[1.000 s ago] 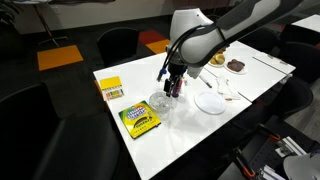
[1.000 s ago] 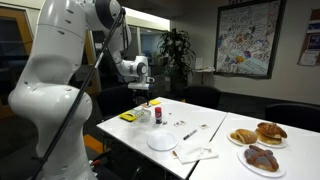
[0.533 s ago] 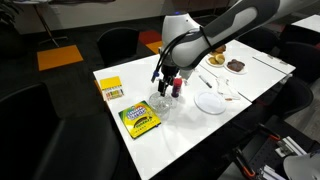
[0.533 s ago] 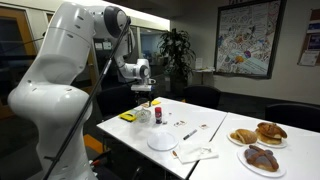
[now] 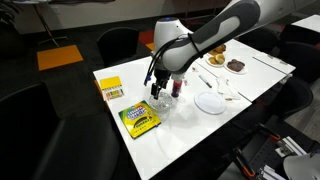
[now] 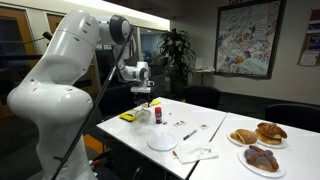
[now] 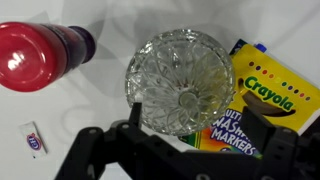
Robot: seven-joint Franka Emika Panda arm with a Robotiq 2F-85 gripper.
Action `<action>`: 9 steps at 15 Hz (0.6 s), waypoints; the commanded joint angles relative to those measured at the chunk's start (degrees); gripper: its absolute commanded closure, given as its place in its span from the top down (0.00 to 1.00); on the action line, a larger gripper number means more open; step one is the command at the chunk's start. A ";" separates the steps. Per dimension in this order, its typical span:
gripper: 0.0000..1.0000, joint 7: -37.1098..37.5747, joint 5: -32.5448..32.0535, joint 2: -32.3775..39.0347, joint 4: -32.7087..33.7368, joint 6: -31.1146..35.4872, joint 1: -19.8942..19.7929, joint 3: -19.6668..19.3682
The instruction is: Remove the lid from the bowl
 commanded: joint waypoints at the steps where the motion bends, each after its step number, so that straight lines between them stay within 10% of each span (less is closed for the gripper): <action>1: 1.00 0.52 -0.08 2.29 3.35 -2.65 1.12 -0.45; 9: 0.37 5.09 1.25 3.07 5.76 -9.73 1.38 -0.92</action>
